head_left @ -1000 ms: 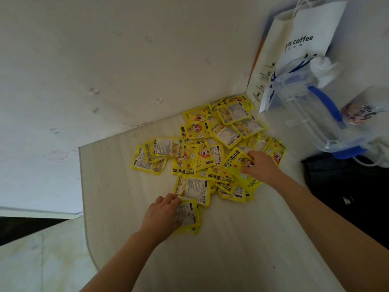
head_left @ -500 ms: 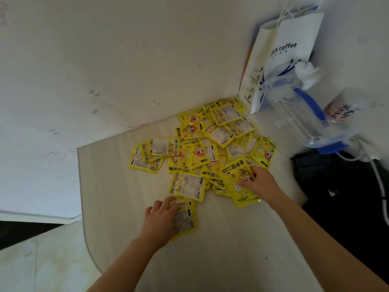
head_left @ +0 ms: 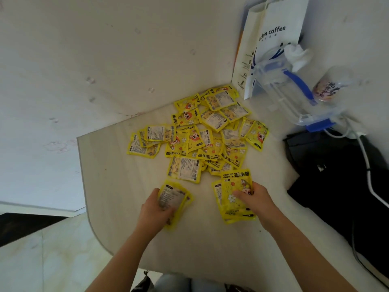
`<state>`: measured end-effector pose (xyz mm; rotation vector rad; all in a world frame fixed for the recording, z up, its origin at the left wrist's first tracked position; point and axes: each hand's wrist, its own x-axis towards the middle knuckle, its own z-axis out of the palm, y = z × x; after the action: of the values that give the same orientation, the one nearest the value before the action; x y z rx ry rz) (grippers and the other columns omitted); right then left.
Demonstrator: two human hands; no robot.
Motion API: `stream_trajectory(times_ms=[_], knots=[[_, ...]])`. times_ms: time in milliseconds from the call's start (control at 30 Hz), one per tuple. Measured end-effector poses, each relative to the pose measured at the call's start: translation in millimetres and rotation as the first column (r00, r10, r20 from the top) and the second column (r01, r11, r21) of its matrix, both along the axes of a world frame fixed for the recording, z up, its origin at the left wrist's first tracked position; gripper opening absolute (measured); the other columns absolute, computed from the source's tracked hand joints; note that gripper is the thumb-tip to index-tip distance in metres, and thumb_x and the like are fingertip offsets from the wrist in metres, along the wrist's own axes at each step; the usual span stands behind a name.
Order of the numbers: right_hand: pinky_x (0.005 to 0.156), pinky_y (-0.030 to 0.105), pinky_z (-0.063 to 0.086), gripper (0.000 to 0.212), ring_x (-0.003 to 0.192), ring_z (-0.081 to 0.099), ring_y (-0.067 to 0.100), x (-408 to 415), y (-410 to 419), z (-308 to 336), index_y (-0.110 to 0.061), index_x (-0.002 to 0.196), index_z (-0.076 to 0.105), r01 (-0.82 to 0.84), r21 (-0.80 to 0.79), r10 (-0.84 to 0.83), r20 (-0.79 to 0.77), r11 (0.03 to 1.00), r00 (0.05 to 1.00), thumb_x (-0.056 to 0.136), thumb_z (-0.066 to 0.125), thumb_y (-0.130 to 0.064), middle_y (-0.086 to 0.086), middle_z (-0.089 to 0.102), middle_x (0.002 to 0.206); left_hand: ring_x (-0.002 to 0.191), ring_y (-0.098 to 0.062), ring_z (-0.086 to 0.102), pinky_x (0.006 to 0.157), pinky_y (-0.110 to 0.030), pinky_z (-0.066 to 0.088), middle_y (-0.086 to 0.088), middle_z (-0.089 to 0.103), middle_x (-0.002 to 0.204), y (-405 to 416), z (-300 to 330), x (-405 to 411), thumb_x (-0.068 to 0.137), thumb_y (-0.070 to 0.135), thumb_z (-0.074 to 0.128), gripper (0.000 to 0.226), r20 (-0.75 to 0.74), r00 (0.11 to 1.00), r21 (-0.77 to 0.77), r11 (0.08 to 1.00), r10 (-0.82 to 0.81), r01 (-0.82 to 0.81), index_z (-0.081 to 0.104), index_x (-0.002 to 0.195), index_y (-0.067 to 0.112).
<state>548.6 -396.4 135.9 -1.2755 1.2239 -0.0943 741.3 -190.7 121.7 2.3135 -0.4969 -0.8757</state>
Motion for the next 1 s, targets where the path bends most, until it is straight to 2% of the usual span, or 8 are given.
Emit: stream_trajectory(times_ms=[100,167,267,567,700,833,933,1000], knots=[[0.091,0.051,0.054,0.027,0.095,0.071,0.026,-12,17,-1,-0.017,0.111,0.066,0.029,0.092,-0.034,0.057,0.995,0.998,0.085,0.069,-0.014,0.005,0.074,0.104,0.072,-0.018,0.070,0.062,-0.036,0.059,-0.002,0.072,0.086,5,5,-13,0.075,0.016,0.078,0.028,-0.170,0.970,-0.102,0.976,0.174,-0.193,0.061,0.096,0.022],[0.091,0.052,0.054,0.027,0.095,0.071,0.027,-20,28,-1,-0.017,0.111,0.067,0.061,0.126,-0.070,0.068,0.990,0.995,0.085,0.069,-0.013,0.005,0.075,0.103,0.080,-0.020,0.070,0.069,-0.038,0.059,-0.002,0.073,0.090,8,7,-21,0.074,0.015,0.080,0.030,-0.249,0.933,-0.125,0.947,0.259,-0.296,0.063,0.098,0.023],[0.091,0.053,0.053,0.026,0.095,0.072,0.028,-30,47,3,-0.015,0.112,0.067,0.100,0.169,-0.118,0.100,0.981,0.988,0.086,0.067,-0.011,0.007,0.075,0.103,0.082,-0.020,0.072,0.073,-0.041,0.060,-0.001,0.074,0.090,16,8,-32,0.073,0.017,0.082,0.031,-0.328,0.898,-0.140,0.924,0.295,-0.355,0.065,0.099,0.023],[0.090,0.054,0.054,0.025,0.096,0.071,0.030,-59,127,15,-0.012,0.112,0.065,0.187,0.174,-0.214,0.151,0.967,0.965,0.087,0.066,-0.010,0.009,0.074,0.104,0.082,-0.022,0.073,0.073,-0.043,0.061,-0.004,0.075,0.091,67,13,-58,0.073,0.017,0.082,0.032,-0.399,0.894,-0.216,0.926,0.206,-0.310,0.067,0.101,0.019],[0.086,0.053,0.056,0.025,0.093,0.072,0.030,-77,186,9,-0.012,0.113,0.065,0.296,0.171,-0.320,0.131,0.940,0.938,0.087,0.065,-0.009,0.011,0.074,0.104,0.083,-0.024,0.073,0.071,-0.044,0.061,-0.006,0.075,0.094,106,12,-66,0.073,0.012,0.081,0.034,-0.417,0.900,-0.249,0.937,0.126,-0.247,0.065,0.103,0.017],[0.088,0.055,0.054,0.028,0.095,0.070,0.031,-97,257,-3,-0.013,0.115,0.062,0.418,0.173,-0.439,0.110,0.892,0.892,0.087,0.066,-0.011,0.010,0.073,0.106,0.085,-0.027,0.073,0.074,-0.049,0.060,-0.009,0.075,0.095,153,13,-81,0.075,0.009,0.079,0.033,-0.431,0.902,-0.253,0.956,0.026,-0.148,0.066,0.104,0.015],[0.089,0.054,0.054,0.031,0.097,0.070,0.029,-114,306,-4,-0.017,0.117,0.059,0.479,0.169,-0.500,0.120,0.862,0.858,0.087,0.066,-0.014,0.008,0.072,0.109,0.084,-0.025,0.073,0.070,-0.043,0.061,-0.009,0.074,0.095,184,16,-98,0.075,0.008,0.078,0.031,-0.429,0.903,-0.246,0.965,-0.028,-0.087,0.066,0.103,0.015],[0.087,0.054,0.055,0.033,0.096,0.070,0.028,-128,334,-2,-0.019,0.117,0.059,0.518,0.153,-0.535,0.107,0.842,0.838,0.086,0.068,-0.016,0.007,0.072,0.108,0.079,-0.022,0.072,0.058,-0.032,0.059,-0.007,0.074,0.092,200,20,-111,0.077,0.005,0.077,0.029,-0.425,0.904,-0.247,0.967,-0.054,-0.058,0.066,0.102,0.014]])
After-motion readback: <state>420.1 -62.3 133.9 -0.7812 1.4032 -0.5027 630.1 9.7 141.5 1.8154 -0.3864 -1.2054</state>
